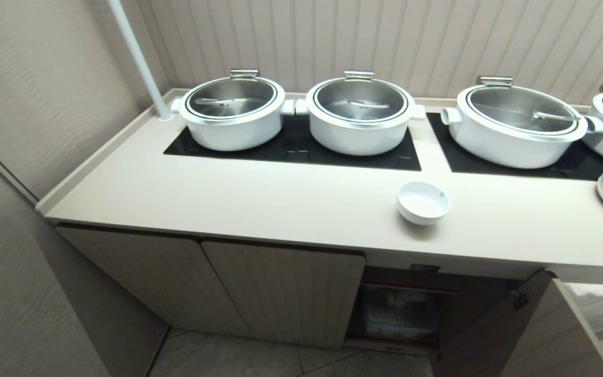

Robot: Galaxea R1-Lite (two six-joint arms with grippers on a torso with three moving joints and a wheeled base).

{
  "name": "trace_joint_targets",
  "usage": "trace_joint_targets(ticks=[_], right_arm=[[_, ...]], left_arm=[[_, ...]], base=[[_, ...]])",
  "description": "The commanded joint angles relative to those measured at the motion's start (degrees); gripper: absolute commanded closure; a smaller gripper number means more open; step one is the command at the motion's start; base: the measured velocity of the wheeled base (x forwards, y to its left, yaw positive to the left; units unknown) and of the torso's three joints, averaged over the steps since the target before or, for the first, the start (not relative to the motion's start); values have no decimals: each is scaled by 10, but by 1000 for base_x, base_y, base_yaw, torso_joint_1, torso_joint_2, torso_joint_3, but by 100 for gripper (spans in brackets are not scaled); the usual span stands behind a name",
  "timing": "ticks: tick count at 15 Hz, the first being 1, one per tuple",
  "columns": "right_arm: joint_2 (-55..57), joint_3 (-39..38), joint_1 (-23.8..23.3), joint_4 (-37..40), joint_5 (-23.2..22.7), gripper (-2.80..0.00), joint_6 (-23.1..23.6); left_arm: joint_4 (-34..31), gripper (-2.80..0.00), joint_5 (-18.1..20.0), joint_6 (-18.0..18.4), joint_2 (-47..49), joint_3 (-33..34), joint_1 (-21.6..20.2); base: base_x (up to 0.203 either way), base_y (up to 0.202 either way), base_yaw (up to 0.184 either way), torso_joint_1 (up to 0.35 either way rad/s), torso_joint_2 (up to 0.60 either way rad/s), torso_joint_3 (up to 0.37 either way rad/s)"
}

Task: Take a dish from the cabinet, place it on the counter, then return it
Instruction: Pick up the bowl from the table

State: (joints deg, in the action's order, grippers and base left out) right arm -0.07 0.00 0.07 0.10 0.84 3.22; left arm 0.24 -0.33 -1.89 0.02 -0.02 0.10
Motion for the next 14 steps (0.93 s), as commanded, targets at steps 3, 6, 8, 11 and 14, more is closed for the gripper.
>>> trace_joint_targets(ticks=[3,6,8,11,14], right_arm=[[1,0,0,0,-2,0,-2],[1,0,0,-2,-1,0,-1],[1,0,0,-25,-1,0,-3],[1,0,1,-38,-5,0,-4],[1,22,0,-38,-19,0,-4]], left_arm=[[0,0,0,0,0,0,0],[0,0,0,0,0,-1,0],[0,0,0,0,0,0,0],[0,0,0,0,0,0,0],[0,0,0,0,0,0,0]], base=[[0,0,0,0,0,0],[0,0,0,0,0,0],[0,0,0,0,0,0],[0,0,0,0,0,0],[0,0,0,0,0,0]])
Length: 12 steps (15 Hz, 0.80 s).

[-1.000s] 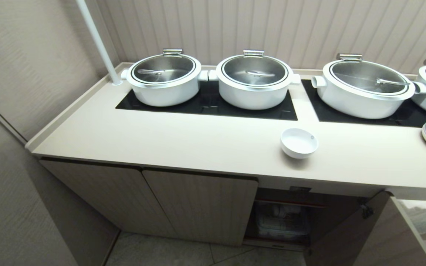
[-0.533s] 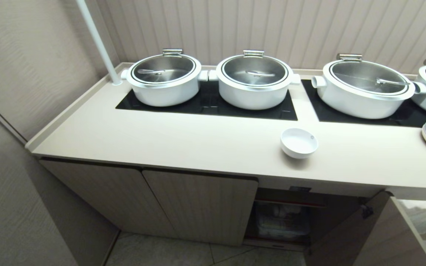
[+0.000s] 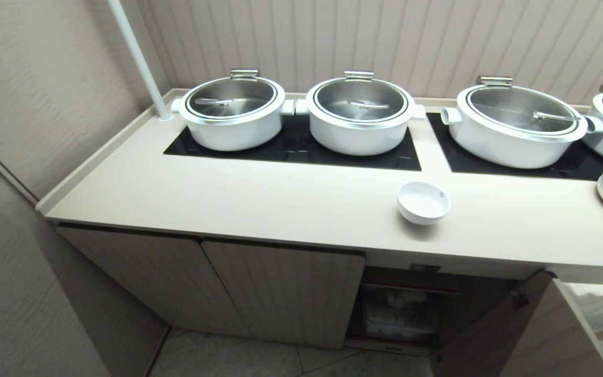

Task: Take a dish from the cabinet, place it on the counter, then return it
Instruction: Pick up the bowl from the table

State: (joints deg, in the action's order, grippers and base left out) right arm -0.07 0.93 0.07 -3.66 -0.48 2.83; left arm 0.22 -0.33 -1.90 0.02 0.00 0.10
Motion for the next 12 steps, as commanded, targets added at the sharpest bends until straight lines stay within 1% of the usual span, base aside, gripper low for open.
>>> trace_joint_targets(ticks=[1,3,5,7,10,12], right_arm=[[1,26,0,0,-14,0,0],[1,49,0,6,-34,0,-1],[1,81,1,9,-38,0,-2],[7,87,1,5,-40,0,-2],[73,87,2,-10,-39,0,2],[137,87,7,-41,-39,0,5]], left_arm=[[0,0,0,0,0,-1,0],[0,0,0,0,0,0,0],[0,0,0,0,0,0,0],[0,0,0,0,0,-1,0],[0,0,0,0,0,0,0],[0,0,1,0,0,0,0]], base=[[0,0,0,0,0,0],[0,0,0,0,0,0],[0,0,0,0,0,0],[0,0,0,0,0,0],[0,0,0,0,0,0],[0,0,0,0,0,0]])
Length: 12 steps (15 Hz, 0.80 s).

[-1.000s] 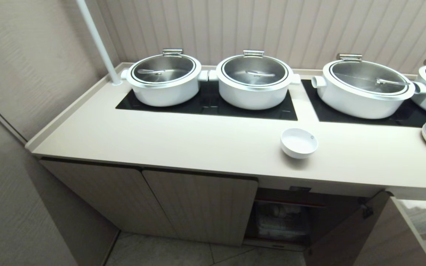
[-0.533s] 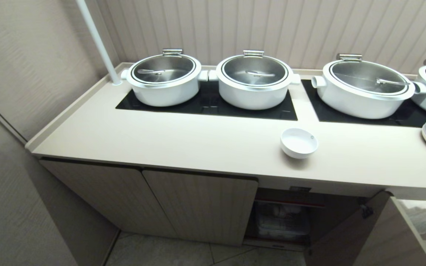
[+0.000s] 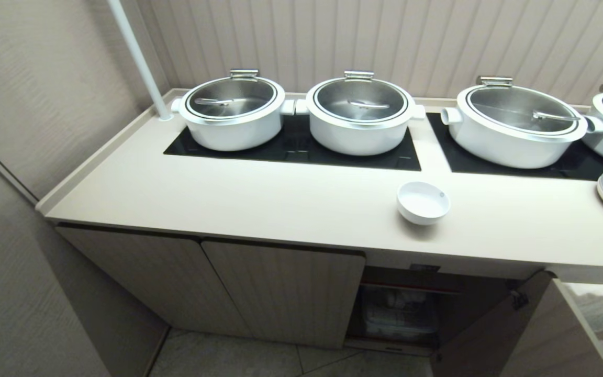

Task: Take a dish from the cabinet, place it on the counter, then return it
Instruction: Pick up the bowl from the table

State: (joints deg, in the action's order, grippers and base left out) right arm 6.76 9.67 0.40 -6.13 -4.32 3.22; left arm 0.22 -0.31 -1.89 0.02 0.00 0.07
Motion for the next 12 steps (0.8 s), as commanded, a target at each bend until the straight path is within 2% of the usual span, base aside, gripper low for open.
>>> trace_joint_targets(ticks=[1,5,7,9,12], right_arm=[[113,0,8,-49,0,0,3],[281,3,33,-203,1,0,6],[360,30,33,-243,0,0,5],[431,85,24,-246,-3,0,2],[509,169,6,-167,-20,0,1]], left_arm=[[0,0,0,0,0,0,0],[0,0,0,0,0,0,0],[0,0,0,0,0,0,0],[0,0,0,0,0,0,0],[0,0,0,0,0,0,0]], base=[[0,0,0,0,0,0],[0,0,0,0,0,0],[0,0,0,0,0,0],[0,0,0,0,0,0],[0,0,0,0,0,0]])
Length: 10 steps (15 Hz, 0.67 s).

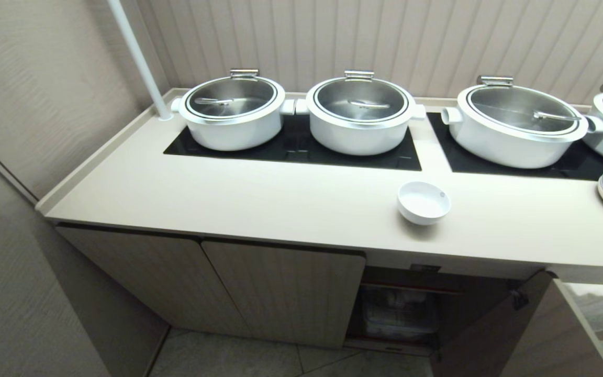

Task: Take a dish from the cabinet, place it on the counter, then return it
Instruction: Pick up the bowl from the table

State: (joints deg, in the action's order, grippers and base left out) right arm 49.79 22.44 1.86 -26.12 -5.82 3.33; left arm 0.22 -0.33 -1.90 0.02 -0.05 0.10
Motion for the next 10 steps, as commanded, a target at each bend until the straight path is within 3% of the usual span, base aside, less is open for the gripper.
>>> trace_joint_targets(ticks=[1,6,10], right_arm=[[95,60,-13,60,-12,0,0],[236,187,-19,148,-37,0,20],[354,253,-17,156,-41,0,55]], left_arm=[[0,0,0,0,0,0,0],[0,0,0,0,0,0,0],[0,0,0,0,0,0,0]], base=[[0,0,0,0,0,0],[0,0,0,0,0,0],[0,0,0,0,0,0]])
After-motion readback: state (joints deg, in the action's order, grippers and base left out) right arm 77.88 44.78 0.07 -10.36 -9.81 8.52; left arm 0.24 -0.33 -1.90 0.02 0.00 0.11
